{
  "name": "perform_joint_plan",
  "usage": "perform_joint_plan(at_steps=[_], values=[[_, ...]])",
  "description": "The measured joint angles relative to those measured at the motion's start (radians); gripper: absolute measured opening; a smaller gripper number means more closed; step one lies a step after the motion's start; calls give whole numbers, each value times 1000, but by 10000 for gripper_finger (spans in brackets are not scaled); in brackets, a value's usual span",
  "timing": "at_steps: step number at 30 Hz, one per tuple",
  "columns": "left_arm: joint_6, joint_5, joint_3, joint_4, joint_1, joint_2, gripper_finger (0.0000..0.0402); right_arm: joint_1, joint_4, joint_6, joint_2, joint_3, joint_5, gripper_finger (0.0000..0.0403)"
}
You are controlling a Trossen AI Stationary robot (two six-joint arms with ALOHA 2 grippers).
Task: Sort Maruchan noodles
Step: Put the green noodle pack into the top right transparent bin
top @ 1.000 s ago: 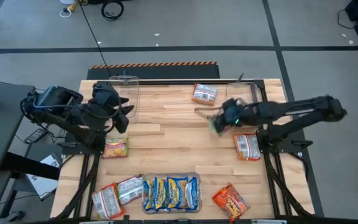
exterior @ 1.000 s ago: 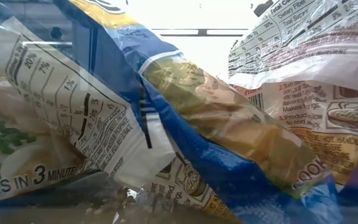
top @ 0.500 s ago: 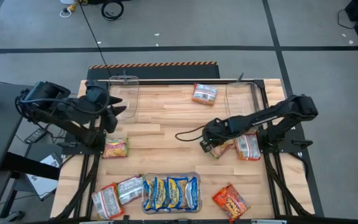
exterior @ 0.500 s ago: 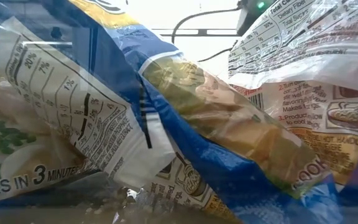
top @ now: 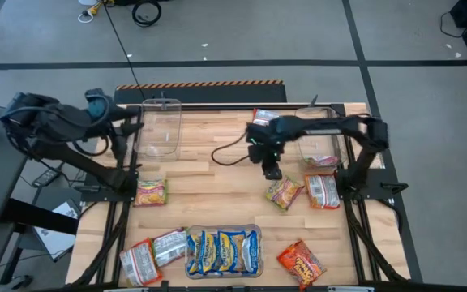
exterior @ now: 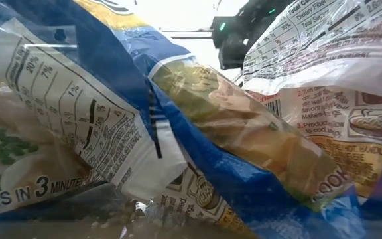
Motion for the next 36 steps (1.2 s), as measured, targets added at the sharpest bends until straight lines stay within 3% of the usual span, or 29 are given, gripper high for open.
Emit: perform_joint_plan(at_steps=[6, 9, 16, 31, 36], values=[[-17, -42, 0, 0, 25, -25, 172, -22, -307, -283, 256, 202, -33, 178], [-11, -43, 0, 0, 29, -37, 172, -20, -319, -316, 322, 241, -69, 201], [23, -64, 0, 0, 29, -36, 172, 2, -353, -384, 397, 266, -44, 250], [45, -69, 0, -12, 29, -37, 172, 19, -467, -457, 419, 203, -58, 232], [64, -72, 0, -14, 29, -35, 172, 19, -376, -451, 419, 180, -74, 232]])
